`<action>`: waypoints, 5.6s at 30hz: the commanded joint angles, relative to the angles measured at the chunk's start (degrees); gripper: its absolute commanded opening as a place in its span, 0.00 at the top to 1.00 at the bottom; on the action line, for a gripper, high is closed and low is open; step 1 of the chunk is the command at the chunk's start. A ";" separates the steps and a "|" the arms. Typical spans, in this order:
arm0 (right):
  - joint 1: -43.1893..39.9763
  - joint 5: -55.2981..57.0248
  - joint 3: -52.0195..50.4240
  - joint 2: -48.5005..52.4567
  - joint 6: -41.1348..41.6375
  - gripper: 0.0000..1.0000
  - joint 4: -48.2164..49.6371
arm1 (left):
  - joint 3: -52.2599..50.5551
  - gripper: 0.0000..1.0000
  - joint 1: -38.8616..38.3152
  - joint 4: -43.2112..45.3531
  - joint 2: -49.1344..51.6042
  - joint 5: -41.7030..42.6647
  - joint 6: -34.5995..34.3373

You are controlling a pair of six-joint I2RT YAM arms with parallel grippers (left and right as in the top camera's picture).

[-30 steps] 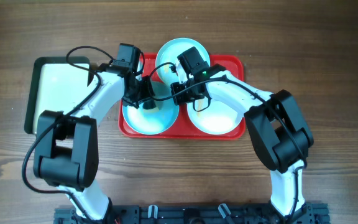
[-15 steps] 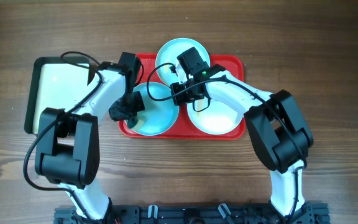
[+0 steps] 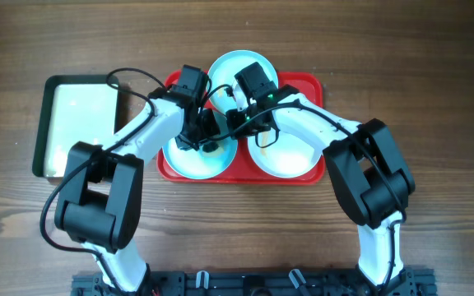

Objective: Clean dirty plates on tray and stack at the side

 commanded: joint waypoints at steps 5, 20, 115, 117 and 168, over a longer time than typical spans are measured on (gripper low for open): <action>-0.04 0.31 0.20 1.79 -0.26 0.95 0.22 | -4.26 0.96 0.15 -12.17 -1.05 -29.62 -5.66; 2.91 13.62 8.68 -9.46 -11.04 0.96 -9.99 | -4.24 0.96 24.11 -12.37 -37.18 -16.22 -11.72; -9.51 13.42 -4.17 1.36 -0.24 0.96 21.03 | -4.24 0.96 40.28 -7.85 -25.14 -3.74 0.83; -7.96 10.67 -4.17 1.36 -0.26 0.96 20.70 | -4.24 0.96 40.00 -7.82 -25.14 -3.30 0.87; 0.92 18.01 -4.20 1.36 10.21 0.96 9.14 | -5.03 0.96 5.73 20.09 2.82 -7.30 3.80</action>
